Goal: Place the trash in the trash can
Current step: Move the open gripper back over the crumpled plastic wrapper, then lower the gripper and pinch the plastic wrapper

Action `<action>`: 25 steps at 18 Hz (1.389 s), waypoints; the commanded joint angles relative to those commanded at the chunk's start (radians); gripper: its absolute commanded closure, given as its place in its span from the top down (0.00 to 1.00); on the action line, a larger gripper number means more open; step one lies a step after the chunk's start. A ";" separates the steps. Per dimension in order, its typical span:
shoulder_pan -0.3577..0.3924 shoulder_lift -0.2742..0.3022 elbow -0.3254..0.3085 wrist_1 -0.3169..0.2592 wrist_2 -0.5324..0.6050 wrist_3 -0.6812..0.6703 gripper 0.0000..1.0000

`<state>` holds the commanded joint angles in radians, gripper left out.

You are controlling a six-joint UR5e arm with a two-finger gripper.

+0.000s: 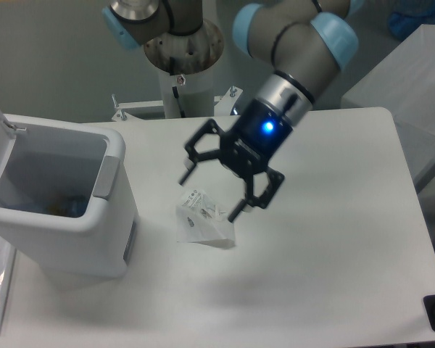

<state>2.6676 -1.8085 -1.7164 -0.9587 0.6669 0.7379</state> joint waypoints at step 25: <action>-0.229 -0.130 -0.089 -0.005 0.743 -0.002 1.00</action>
<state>2.4391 -1.9389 -1.8055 -0.9633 1.4096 0.7363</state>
